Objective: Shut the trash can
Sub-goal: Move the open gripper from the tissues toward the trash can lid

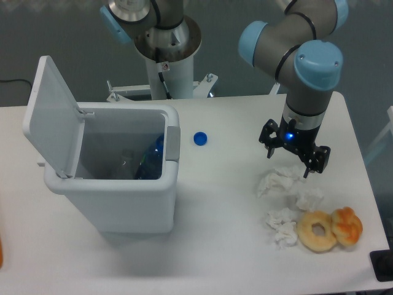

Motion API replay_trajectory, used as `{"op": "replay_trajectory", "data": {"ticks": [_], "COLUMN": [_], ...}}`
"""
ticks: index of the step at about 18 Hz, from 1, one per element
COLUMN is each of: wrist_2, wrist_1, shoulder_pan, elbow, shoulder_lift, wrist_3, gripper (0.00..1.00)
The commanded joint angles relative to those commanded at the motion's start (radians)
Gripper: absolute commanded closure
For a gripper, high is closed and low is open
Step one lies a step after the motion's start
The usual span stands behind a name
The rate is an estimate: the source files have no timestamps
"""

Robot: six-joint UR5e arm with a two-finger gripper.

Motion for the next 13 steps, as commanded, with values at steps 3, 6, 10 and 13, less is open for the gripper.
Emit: {"op": "replay_trajectory", "data": {"ticks": [3, 6, 10, 13], "wrist_2": [0.000, -0.002, -0.008, -0.053], "wrist_1": [-0.018, -0.035, -0.086, -0.083], "shoulder_pan": [-0.002, -0.002, 0.028, 0.032], "elbow": [0.006, 0.008, -0.001, -0.009], "shoulder_lift": [0.011, 0.021, 0.067, 0.098], "wrist_3": [0.000, -0.028, -0.077, -0.265], "gripper": [0.00, 0.00, 0.00, 0.00]}}
